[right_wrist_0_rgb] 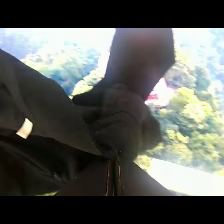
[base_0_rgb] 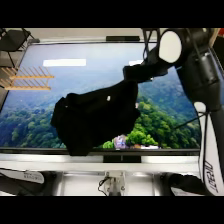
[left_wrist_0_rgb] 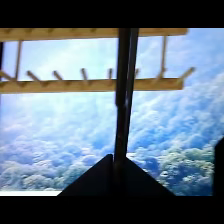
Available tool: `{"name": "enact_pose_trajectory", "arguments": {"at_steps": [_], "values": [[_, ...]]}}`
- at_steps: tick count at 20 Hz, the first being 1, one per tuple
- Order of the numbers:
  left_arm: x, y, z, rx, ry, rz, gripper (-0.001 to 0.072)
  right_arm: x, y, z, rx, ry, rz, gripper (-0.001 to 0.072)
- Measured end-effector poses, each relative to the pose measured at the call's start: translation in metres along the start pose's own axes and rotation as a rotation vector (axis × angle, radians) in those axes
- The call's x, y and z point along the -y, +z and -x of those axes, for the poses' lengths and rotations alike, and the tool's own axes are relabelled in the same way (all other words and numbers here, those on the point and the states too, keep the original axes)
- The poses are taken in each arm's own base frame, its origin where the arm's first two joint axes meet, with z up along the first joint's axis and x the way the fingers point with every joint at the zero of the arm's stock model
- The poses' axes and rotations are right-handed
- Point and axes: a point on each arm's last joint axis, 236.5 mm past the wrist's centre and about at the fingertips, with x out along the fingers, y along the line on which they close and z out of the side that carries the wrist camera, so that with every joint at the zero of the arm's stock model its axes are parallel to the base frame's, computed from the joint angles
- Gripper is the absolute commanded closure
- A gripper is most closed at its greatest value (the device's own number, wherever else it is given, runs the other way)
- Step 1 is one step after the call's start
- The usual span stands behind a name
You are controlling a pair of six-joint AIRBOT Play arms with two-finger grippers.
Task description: Fold the shirts.
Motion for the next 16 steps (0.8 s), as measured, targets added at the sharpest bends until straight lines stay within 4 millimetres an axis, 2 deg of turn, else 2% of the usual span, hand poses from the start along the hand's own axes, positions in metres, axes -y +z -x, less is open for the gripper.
{"name": "enact_pose_trajectory", "arguments": {"at_steps": [2, 5, 8, 10, 13, 16], "values": [[0.067, 0.012, 0.016, -0.015, -0.08, -0.037, 0.0671, 0.012, -0.005, 0.001, -0.022, -0.051, 0.036, 0.0657], [0.171, 0.004, 0.042, -0.08, -0.182, -0.167, 0.0671, 0.031, -0.005, 0.001, -0.029, -0.103, 0.064, 0.0657], [0.257, -0.034, 0.07, -0.163, -0.236, -0.321, 0.0671, 0.056, 0.003, 0.001, -0.009, -0.139, 0.049, 0.0657], [0.306, -0.075, 0.087, -0.232, -0.29, -0.437, 0.067, 0.073, 0.01, 0.0, 0.011, -0.151, 0.028, 0.0657], [0.343, -0.144, 0.106, -0.348, -0.306, -0.595, 0.0671, 0.089, 0.017, 0.0, 0.032, -0.138, 0.009, 0.0657], [0.358, -0.187, 0.123, -0.38, -0.291, -0.712, 0.067, 0.094, 0.021, -0.001, 0.045, -0.123, 0.029, 0.0657]]}}
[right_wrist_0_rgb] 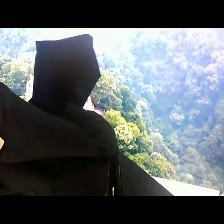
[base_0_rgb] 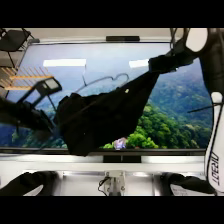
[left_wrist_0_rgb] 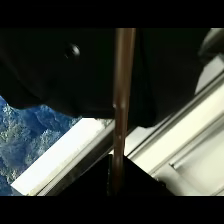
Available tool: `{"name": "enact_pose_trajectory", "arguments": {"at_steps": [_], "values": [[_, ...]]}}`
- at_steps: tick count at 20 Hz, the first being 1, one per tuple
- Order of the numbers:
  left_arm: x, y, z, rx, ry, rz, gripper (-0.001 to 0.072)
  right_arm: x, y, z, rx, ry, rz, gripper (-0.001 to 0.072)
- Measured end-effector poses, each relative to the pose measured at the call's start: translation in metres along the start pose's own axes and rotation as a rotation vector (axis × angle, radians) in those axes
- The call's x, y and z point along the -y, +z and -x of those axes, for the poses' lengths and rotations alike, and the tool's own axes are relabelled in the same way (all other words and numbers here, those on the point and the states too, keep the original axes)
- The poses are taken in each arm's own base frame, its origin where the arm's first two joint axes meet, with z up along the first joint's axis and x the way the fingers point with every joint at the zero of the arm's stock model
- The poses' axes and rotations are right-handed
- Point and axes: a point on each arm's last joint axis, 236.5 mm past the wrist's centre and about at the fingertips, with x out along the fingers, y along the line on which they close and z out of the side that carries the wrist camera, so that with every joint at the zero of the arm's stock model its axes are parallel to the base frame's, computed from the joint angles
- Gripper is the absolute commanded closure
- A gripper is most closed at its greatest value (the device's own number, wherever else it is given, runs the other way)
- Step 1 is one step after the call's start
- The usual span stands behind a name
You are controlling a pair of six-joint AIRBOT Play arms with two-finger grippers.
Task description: Fold the shirts.
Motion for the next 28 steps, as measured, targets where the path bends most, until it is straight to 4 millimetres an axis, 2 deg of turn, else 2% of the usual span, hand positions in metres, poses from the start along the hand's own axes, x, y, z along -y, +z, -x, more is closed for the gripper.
{"name": "enact_pose_trajectory", "arguments": {"at_steps": [2, 4, 14, 22, 28], "values": [[0.011, -0.008, 0.0, -0.013, 0.019, -0.042, 0.067, 0.0, 0.001, 0.0, 0.002, 0.012, 0.014, 0.0657], [0.013, -0.011, -0.002, -0.022, 0.041, -0.054, 0.067, 0.0, 0.001, 0.0, 0.006, 0.02, 0.024, 0.0657], [0.011, 0.018, -0.022, 0.02, 0.071, -0.088, 0.067, -0.004, 0.002, 0.0, 0.008, 0.04, 0.041, 0.0657], [0.014, 0.012, -0.015, 0.03, 0.071, -0.107, 0.0671, -0.004, 0.003, 0.0, 0.011, 0.043, 0.04, 0.0657], [0.013, 0.022, -0.028, 0.058, 0.076, -0.121, 0.067, -0.004, 0.003, 0.0, 0.015, 0.042, 0.04, 0.0657]]}}
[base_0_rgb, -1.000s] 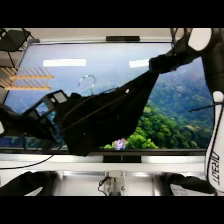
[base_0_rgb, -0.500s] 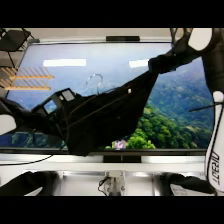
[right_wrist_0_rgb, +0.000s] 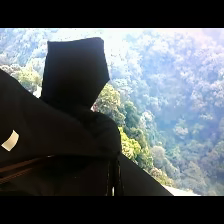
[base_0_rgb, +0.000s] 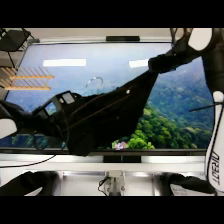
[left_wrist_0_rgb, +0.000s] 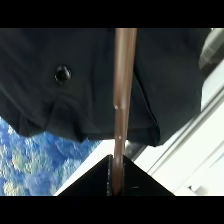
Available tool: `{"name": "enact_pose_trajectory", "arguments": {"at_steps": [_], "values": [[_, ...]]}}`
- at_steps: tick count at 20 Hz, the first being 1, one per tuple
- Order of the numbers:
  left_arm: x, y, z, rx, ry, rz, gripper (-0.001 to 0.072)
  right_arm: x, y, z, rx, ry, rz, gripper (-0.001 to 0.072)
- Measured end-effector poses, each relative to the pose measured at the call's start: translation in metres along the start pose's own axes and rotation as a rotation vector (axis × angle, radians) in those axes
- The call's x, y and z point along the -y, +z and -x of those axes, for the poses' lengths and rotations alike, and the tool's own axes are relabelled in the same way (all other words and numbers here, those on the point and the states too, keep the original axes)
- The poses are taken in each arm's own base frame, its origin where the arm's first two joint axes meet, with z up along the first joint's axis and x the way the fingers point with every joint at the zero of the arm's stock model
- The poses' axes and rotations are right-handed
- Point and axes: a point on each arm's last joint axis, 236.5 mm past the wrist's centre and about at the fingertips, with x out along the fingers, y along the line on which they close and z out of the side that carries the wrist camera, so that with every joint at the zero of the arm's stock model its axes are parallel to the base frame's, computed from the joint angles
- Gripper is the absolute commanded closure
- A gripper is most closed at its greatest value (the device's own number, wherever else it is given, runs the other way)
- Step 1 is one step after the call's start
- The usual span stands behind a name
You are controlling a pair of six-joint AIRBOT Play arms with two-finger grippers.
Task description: Fold the shirts.
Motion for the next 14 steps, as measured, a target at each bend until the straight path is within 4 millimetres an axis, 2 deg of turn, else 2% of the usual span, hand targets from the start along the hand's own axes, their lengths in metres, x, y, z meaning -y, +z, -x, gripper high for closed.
{"name": "enact_pose_trajectory", "arguments": {"at_steps": [4, 7, 11, 14], "values": [[0.0, 0.02, -0.012, 0.047, -0.003, -0.01, 0.067, -0.001, 0.0, 0.0, 0.0, 0.006, 0.0, 0.0657], [0.008, 0.031, -0.026, 0.042, -0.026, -0.039, 0.067, -0.006, 0.006, 0.004, 0.03, 0.017, 0.018, 0.0657], [0.014, 0.045, -0.047, 0.03, -0.049, -0.037, 0.067, -0.013, 0.02, 0.022, 0.118, 0.041, 0.035, 0.0658], [0.002, 0.051, -0.053, 0.04, -0.011, 0.104, 0.067, -0.028, 0.026, 0.044, 0.177, 0.107, 0.049, 0.0658]]}}
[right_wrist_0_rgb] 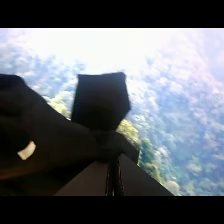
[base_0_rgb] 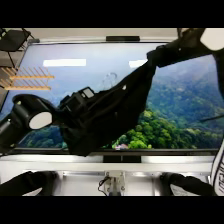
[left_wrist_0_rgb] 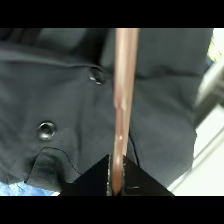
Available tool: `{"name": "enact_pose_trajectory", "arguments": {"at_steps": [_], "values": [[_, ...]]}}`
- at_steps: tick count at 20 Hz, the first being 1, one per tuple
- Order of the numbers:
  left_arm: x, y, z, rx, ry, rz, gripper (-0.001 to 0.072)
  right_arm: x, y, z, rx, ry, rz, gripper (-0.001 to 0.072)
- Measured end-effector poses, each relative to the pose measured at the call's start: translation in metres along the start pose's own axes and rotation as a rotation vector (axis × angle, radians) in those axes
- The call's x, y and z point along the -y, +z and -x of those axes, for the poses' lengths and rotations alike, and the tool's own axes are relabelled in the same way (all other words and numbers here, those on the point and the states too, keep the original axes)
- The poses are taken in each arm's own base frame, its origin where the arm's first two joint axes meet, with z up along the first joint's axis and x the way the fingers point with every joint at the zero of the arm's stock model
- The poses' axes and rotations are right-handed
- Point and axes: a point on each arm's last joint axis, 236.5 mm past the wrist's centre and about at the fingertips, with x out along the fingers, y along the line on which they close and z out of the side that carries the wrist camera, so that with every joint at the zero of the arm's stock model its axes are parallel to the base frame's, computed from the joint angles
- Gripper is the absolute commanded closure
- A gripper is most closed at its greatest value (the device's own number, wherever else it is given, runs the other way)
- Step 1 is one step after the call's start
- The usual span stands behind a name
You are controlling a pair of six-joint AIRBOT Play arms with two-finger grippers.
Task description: Fold the shirts.
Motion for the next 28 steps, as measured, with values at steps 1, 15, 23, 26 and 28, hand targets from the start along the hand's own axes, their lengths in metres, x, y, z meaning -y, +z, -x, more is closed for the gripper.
{"name": "enact_pose_trajectory", "arguments": {"at_steps": [1, 15, 23, 26, 28], "values": [[-0.003, 0.003, -0.001, 0.01, 0.01, 0.034, 0.067, -0.007, 0.004, 0.009, 0.026, 0.027, 0.014, 0.0658], [-0.006, 0.056, 0.012, 0.216, -0.004, 0.165, 0.067, -0.128, 0.027, 0.086, 0.22, 0.392, 0.082, 0.0658], [-0.009, 0.069, 0.018, 0.27, 0.006, 0.165, 0.067, -0.131, 0.021, 0.085, 0.18, 0.377, 0.004, 0.0177], [-0.013, 0.07, 0.02, 0.278, 0.019, 0.163, 0.067, -0.128, 0.018, 0.084, 0.174, 0.359, 0.023, 0.0114], [-0.014, 0.072, 0.021, 0.286, 0.026, 0.155, 0.067, -0.114, 0.02, 0.087, 0.193, 0.305, 0.042, 0.0114]]}}
